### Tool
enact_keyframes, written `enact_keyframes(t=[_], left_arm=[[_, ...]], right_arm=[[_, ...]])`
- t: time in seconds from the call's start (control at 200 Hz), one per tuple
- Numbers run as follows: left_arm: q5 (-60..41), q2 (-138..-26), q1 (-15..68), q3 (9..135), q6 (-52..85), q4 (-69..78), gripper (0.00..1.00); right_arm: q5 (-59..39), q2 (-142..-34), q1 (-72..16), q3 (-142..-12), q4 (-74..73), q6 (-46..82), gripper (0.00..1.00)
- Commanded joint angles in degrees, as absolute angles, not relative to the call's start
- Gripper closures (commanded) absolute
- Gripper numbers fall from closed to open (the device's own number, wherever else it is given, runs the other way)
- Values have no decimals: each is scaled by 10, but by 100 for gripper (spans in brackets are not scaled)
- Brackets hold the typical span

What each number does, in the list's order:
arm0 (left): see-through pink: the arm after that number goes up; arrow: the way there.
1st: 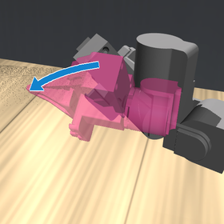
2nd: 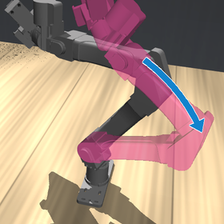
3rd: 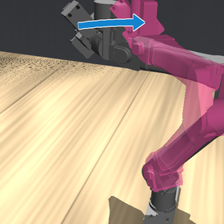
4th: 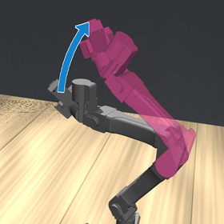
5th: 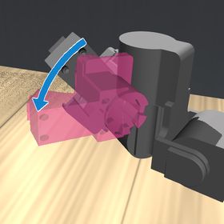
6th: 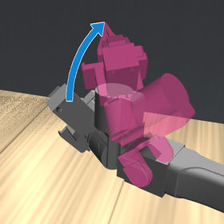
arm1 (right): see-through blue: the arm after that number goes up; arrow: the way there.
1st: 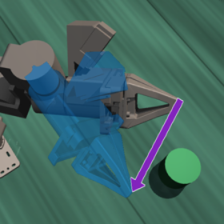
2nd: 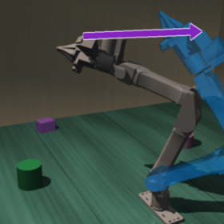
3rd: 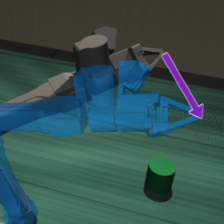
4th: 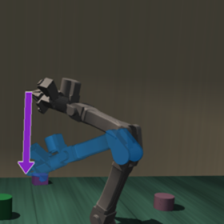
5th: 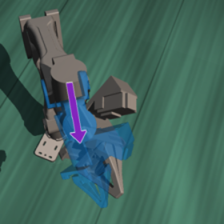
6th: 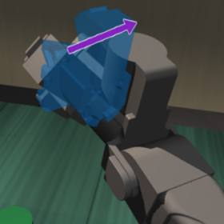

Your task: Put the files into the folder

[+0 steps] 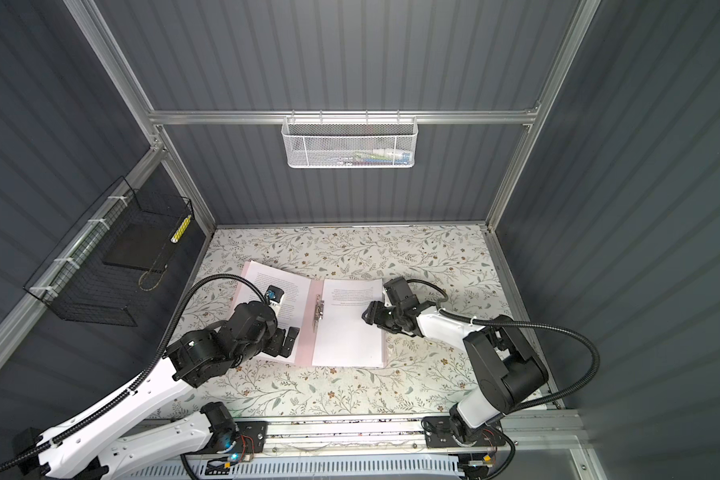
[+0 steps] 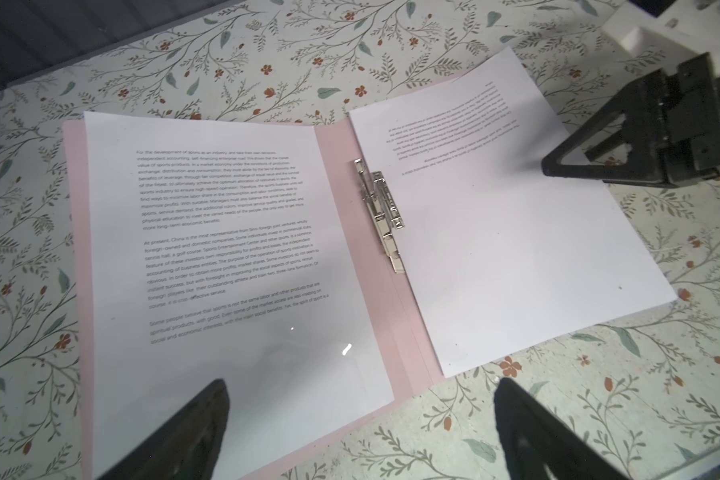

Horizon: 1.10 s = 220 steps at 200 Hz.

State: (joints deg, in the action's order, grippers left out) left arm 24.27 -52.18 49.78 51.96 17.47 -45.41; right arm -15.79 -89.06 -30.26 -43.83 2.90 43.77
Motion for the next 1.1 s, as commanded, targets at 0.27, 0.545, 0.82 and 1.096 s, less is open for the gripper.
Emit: enact_keyframes(t=[0.27,0.545,0.82,1.096], left_arm=[[230,-660,365,615,272,-491,0],[112,-720,137,660,220,-472,0],[16,-768,-23,638,193,-433,0],[-51,-804,-31,611,181,-419,0]], right_arm=[[-106,-825,-278,-435,64,359,14],[-153,-784,-252,-382,13,362,1],[-228,-792,-230,-335,-47,376,1],[-256,-829,-219,-332,-86,392,1]])
